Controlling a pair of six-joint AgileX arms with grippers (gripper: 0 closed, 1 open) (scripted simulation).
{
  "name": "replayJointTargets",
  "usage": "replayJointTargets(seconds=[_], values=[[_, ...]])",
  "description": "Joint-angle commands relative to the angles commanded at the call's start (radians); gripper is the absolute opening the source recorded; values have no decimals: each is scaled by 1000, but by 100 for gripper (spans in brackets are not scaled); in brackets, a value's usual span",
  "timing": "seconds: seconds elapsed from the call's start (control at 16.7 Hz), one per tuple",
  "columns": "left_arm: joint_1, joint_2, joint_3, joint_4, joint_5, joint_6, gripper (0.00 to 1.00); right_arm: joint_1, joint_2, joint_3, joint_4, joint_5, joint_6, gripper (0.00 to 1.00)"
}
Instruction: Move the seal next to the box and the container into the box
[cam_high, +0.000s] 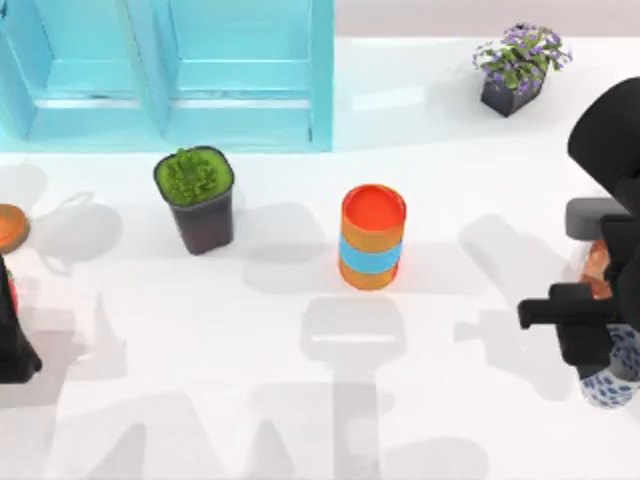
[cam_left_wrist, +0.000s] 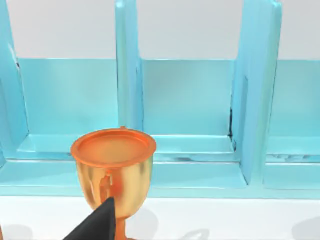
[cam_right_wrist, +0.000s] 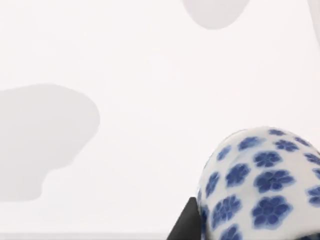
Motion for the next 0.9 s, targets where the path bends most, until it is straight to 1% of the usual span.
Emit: replayJointTargets(seconds=[0.18,0.36,0.54,0.9], values=[[0,0,0,0,0,0,100,-34,7,10,-3,0,-34,0],[0,0,0,0,0,0,100,-158,26,33,-11,2,-160,0],[0,0,0,0,0,0,100,-364,46,56,-16,4,-367,0],[0,0,0,0,0,0,100,-862,69,68,3,5,-862,0]])
